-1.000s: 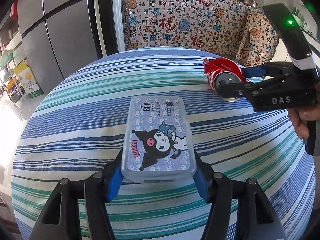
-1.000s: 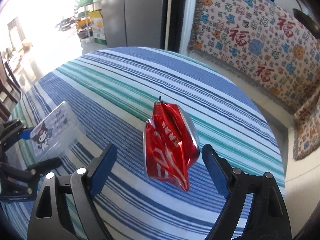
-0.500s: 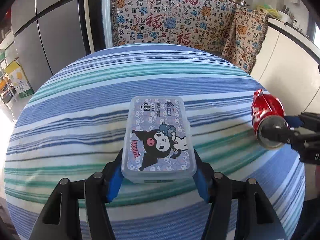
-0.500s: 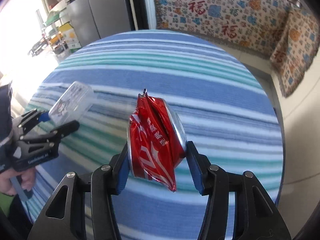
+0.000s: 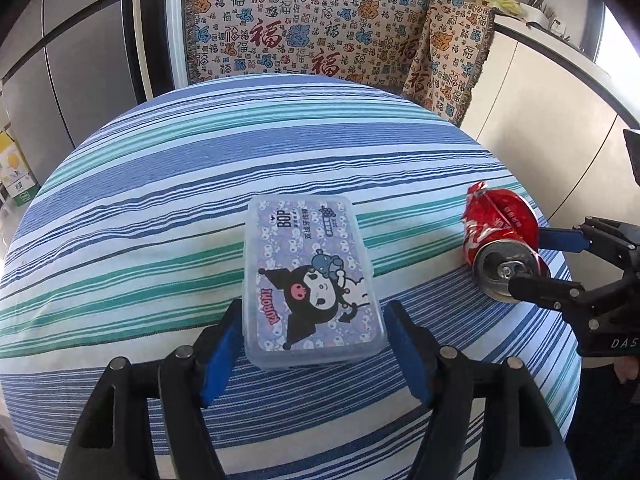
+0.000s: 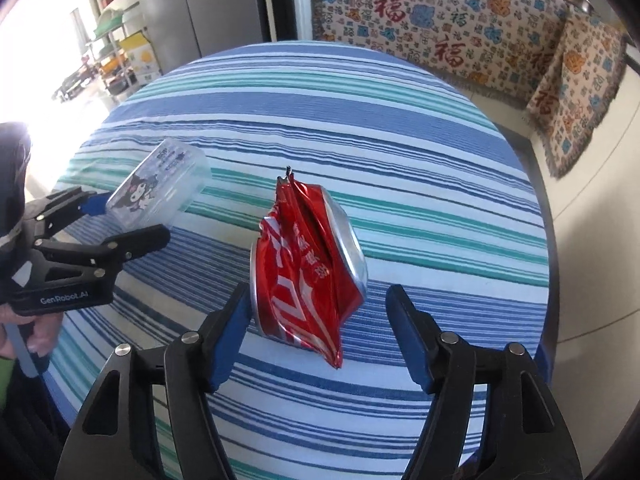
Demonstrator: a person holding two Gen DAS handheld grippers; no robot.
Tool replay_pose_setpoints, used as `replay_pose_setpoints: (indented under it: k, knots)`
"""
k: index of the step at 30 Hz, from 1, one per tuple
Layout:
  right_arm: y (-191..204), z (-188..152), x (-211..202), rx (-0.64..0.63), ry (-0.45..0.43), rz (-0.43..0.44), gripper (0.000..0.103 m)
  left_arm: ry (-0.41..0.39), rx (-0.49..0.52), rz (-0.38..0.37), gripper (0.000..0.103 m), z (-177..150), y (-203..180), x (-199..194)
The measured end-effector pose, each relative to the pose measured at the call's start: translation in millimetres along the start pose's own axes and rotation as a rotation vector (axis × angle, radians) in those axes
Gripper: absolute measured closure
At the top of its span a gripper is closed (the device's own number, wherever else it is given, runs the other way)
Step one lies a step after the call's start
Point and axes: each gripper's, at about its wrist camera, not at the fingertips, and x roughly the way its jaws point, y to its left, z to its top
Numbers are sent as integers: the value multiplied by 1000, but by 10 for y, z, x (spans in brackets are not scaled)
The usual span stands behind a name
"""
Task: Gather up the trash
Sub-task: 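Lift the plastic box with the left tool while the right tool lifts the red can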
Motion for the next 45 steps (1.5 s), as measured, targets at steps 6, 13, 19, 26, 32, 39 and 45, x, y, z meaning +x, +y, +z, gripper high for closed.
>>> replay_pose_setpoints:
  k: [6, 13, 19, 26, 32, 39, 45]
  knots:
    - [115, 148, 11, -94, 26, 1, 24, -4, 14, -21, 32, 101, -3, -36]
    - [158, 347, 124, -134, 60, -3, 24, 4, 44, -39, 32, 158, -42, -8]
    - [207, 374, 135, -167, 100, -16, 47, 6, 40, -46, 39, 196, -14, 3]
    - [81, 226, -64, -72, 50, 8, 47, -17, 45, -53, 40, 180, -43, -88]
    - [-82, 71, -172, -16, 37, 6, 47, -10, 76, -55, 39, 133, -177, -94]
    - [-44, -49, -176, -19, 56, 1, 47, 39, 113, -19, 38, 119, -217, 40]
    - [-54, -75, -232, -3, 33, -11, 47, 40, 131, -14, 39, 97, -223, 53]
